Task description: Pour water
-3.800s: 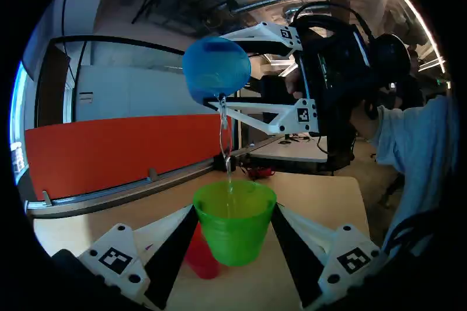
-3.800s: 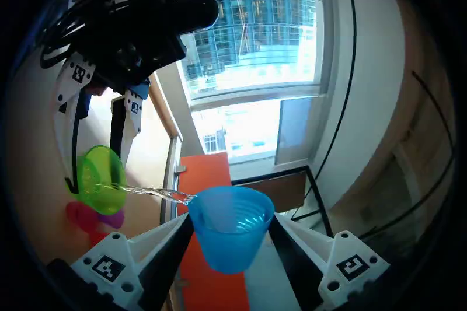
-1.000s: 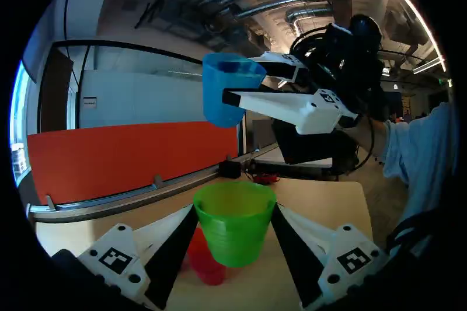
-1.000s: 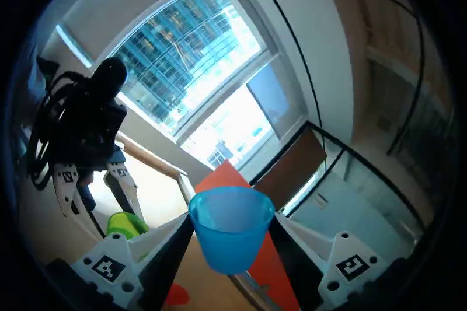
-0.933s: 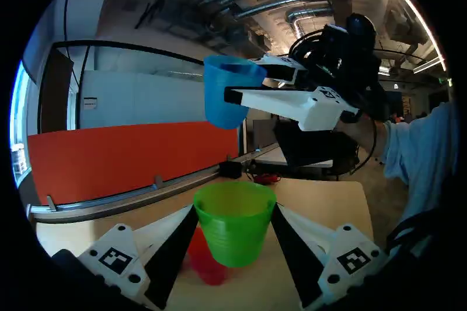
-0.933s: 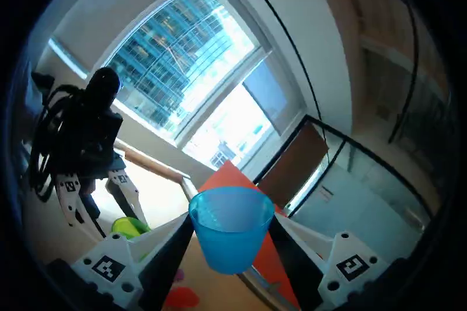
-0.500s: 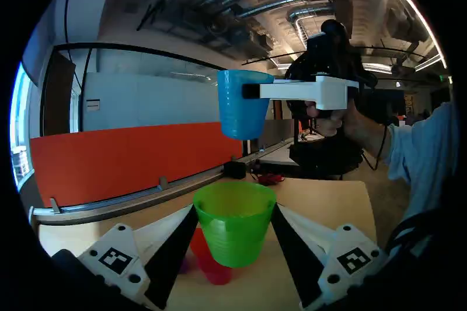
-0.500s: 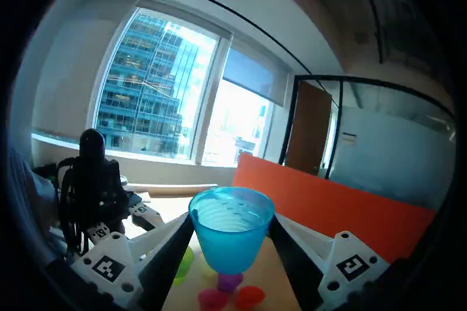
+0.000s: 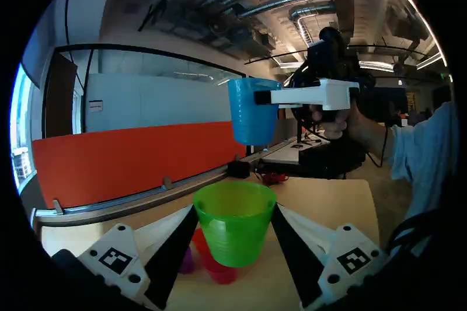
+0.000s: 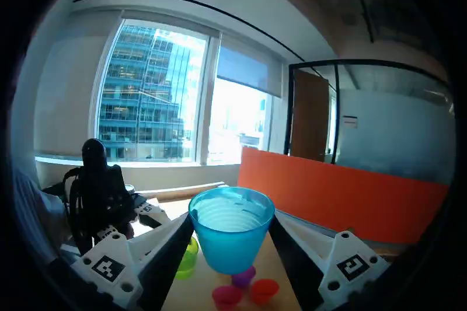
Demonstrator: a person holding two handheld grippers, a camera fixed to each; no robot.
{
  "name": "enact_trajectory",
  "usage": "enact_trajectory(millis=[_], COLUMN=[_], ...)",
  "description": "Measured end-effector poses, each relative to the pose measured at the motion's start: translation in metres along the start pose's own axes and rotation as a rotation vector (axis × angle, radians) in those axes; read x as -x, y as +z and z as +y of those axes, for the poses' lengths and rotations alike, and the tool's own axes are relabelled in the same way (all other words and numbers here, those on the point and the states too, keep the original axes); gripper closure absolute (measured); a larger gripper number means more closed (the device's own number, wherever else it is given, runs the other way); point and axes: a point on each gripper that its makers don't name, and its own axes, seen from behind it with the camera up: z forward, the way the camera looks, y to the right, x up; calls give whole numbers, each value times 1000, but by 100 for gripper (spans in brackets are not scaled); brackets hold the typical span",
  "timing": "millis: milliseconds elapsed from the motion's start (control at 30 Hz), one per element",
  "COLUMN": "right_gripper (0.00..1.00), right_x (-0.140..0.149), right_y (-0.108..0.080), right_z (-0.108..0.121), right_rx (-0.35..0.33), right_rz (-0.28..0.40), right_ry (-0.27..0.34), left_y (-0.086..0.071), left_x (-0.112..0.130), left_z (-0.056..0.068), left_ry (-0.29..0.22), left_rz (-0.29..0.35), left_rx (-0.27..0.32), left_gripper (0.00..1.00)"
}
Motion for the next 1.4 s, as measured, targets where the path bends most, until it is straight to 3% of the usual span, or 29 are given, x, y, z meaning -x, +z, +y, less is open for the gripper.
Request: enact_trajectory(millis=[500, 1033, 1400], right_gripper=[10, 10, 10], right_x=[15, 58, 79], right_y=[-13, -39, -45], right_z=[12, 28, 26], right_rx=[31, 75, 66], right_rz=[4, -37, -51], right_ry=[17, 10, 26], left_y=[-10, -23, -24], left_x=[7, 38, 60], left_z=[-13, -33, -34], left_ry=[21, 43, 54], left_rz=[-32, -126, -198], left_rx=[-23, -65, -64], left_gripper=[14, 14, 15])
